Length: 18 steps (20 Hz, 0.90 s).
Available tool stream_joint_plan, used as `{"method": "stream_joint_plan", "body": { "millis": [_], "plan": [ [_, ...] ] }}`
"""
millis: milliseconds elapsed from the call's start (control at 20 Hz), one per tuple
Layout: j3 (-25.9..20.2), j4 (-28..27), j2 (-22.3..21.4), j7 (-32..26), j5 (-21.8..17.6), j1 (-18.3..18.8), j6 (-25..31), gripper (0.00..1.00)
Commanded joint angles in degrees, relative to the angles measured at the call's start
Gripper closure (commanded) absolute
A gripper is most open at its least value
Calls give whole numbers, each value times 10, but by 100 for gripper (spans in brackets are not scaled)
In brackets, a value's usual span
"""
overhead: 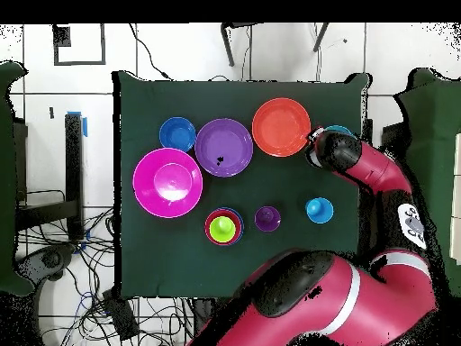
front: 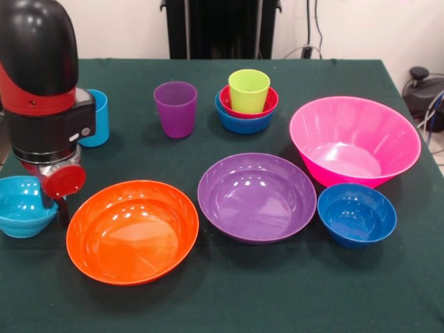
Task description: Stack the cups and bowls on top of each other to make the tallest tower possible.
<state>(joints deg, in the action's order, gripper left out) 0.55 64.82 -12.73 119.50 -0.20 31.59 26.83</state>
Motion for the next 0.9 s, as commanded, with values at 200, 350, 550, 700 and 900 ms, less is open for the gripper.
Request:
{"method": "stream_joint_plan", "body": {
  "millis": [200, 350, 550, 700, 900],
  "plan": [
    [-18, -29, -14, -29, -31, -6, 41, 0],
    [-18, -28, -18, -30, -30, -6, 45, 0],
    [-18, -27, -20, -35, -31, -6, 48, 0],
    [-18, -27, -21, -37, -32, -6, 46, 0],
    [-17, -30, -19, -40, -34, -7, 43, 0]
  ]
}}
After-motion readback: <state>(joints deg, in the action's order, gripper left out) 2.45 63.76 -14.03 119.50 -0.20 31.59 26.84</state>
